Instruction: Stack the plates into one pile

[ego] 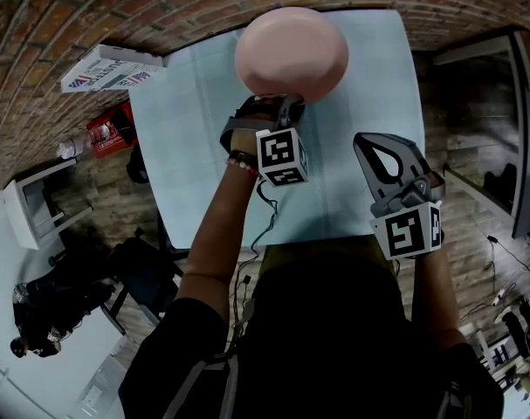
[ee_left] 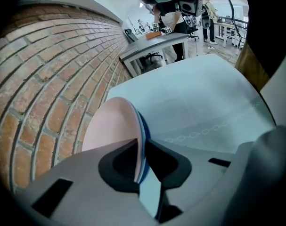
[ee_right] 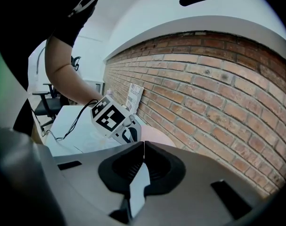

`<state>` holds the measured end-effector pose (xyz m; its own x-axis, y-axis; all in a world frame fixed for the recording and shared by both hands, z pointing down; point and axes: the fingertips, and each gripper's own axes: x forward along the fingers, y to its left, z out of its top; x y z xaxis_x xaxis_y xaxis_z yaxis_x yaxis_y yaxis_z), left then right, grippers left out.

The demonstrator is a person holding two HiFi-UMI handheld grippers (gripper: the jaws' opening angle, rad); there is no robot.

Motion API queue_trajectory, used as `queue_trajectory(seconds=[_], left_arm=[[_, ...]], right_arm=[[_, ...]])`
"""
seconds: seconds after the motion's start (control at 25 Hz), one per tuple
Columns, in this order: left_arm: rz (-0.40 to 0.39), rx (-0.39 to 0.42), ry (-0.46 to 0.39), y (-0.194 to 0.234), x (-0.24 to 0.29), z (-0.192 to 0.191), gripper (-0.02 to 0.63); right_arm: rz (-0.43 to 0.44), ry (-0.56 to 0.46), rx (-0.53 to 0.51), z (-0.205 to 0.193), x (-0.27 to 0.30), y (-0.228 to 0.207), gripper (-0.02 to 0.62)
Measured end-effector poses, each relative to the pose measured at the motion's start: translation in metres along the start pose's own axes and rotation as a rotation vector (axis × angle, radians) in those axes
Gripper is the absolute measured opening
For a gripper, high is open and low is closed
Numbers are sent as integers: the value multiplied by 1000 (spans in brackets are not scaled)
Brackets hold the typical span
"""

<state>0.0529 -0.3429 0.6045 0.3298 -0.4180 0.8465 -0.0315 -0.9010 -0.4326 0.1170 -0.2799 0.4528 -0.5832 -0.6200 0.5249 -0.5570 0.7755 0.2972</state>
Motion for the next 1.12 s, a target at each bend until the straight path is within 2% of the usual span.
queue_trajectory(seconds=[0.24, 0.36, 0.68, 0.88, 1.12], left_arm=[[9, -26, -5, 0, 2, 0, 61], [14, -50, -18, -1, 1, 2, 130], [52, -62, -37, 0, -11, 9, 133], [40, -76, -34, -8, -14, 10, 133], [57, -120, -44, -8, -28, 22, 126]], right_arm=[[0, 6, 4, -4, 0, -3, 35], [-1, 2, 3, -3, 1, -2, 35], [-2, -7, -7, 2, -2, 3, 35], [-2, -12, -14, 2, -6, 6, 35], [-19, -32, -32, 7, -23, 3, 35]])
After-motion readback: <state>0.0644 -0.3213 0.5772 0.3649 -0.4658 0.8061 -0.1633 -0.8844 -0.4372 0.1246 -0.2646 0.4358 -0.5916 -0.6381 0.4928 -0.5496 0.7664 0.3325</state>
